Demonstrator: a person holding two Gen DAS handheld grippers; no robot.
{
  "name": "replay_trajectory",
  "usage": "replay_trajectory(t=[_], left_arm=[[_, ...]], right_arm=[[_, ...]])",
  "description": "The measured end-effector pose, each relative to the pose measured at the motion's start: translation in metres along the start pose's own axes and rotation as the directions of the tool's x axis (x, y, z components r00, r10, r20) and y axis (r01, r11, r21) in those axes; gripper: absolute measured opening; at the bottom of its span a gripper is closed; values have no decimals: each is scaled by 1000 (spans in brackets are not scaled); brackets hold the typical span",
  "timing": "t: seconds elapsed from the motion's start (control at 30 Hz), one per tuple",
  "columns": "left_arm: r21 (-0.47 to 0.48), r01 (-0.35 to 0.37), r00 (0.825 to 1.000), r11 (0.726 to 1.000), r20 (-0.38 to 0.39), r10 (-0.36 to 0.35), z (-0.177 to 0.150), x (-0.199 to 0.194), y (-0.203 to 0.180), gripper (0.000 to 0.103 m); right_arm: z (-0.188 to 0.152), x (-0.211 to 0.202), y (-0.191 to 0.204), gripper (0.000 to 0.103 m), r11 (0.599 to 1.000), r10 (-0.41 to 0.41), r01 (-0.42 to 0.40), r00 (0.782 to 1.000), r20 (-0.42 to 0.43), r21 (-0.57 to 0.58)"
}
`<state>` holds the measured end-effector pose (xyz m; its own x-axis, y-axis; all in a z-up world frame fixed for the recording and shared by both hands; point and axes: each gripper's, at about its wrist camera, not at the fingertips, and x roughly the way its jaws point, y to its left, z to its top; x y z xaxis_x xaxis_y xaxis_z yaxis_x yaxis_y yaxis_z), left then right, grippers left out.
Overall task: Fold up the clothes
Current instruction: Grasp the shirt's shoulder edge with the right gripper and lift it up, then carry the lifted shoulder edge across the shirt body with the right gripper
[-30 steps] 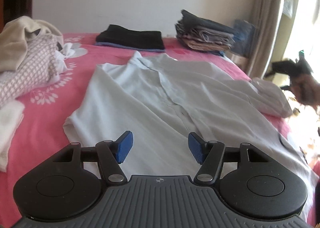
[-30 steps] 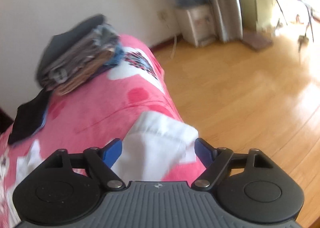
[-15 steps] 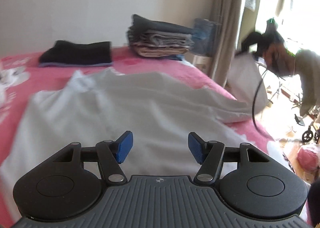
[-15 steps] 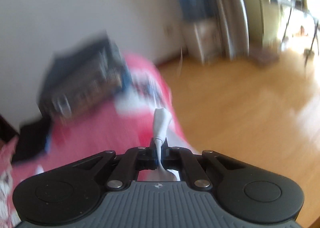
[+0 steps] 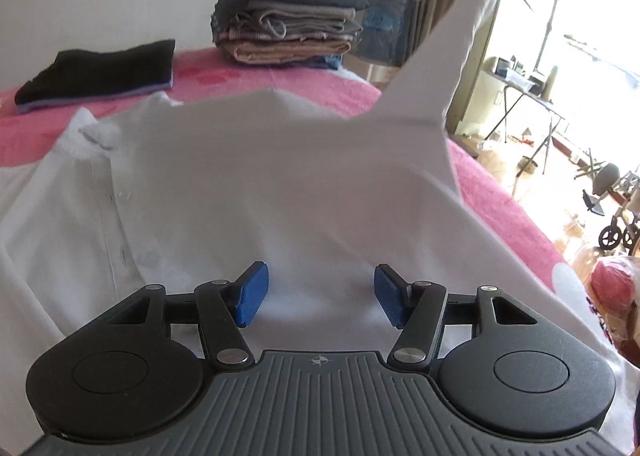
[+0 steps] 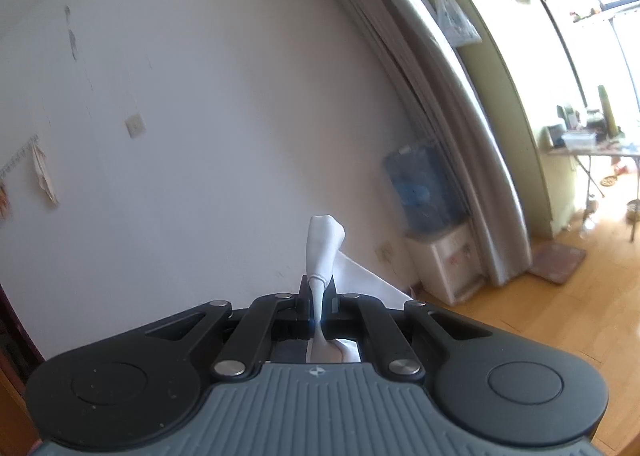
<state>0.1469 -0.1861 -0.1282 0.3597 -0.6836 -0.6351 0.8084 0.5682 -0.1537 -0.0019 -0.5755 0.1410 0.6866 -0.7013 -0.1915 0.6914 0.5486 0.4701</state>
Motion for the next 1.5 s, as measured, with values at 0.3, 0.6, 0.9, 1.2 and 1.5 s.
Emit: replay_trajectory(t=[0.3, 0.6, 0.9, 1.2, 1.5], left_arm=[[-18, 7, 1000, 1000, -20, -8, -6, 2, 3, 59], [-242, -48, 991, 969, 108, 76, -14, -92, 43, 60], [-377, -146, 964, 915, 152, 216, -48, -225, 64, 60], [-477, -267, 953, 837, 0, 304, -109, -303, 70, 61], [-592, -262, 957, 762, -55, 286, -151, -310, 66, 61]], right_arm=[[10, -16, 20, 3, 981, 172, -173, 985, 20, 83], [-16, -41, 89, 3, 808, 586, -566, 798, -139, 162], [-106, -87, 172, 3, 449, 862, -838, 316, -396, 310], [-245, -120, 180, 3, 416, 800, -776, 65, -596, 474], [-342, -174, 162, 3, 489, 644, -768, -2, -765, 413]])
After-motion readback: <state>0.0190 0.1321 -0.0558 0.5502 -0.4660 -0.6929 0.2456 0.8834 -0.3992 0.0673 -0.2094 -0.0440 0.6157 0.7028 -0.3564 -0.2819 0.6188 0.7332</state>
